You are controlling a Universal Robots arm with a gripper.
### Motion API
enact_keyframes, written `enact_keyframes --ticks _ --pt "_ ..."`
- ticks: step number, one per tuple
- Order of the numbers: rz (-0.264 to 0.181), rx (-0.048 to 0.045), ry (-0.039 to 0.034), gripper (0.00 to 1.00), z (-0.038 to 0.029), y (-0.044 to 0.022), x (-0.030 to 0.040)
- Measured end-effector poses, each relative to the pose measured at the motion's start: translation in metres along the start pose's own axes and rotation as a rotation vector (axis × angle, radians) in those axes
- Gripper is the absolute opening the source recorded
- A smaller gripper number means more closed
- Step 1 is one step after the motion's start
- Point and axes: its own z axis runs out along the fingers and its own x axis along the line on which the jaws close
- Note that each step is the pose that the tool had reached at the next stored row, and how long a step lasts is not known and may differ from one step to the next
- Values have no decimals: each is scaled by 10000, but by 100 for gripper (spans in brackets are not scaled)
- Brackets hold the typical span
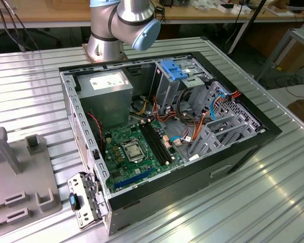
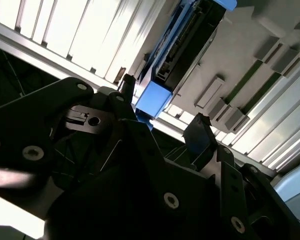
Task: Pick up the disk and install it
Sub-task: 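Pick up the disk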
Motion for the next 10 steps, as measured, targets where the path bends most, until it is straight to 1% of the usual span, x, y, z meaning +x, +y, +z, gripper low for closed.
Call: enact_keyframes --ticks 2,10 --pt "1 1 -3 66 74 23 0" --pt "1 0 -3 66 240 40 2"
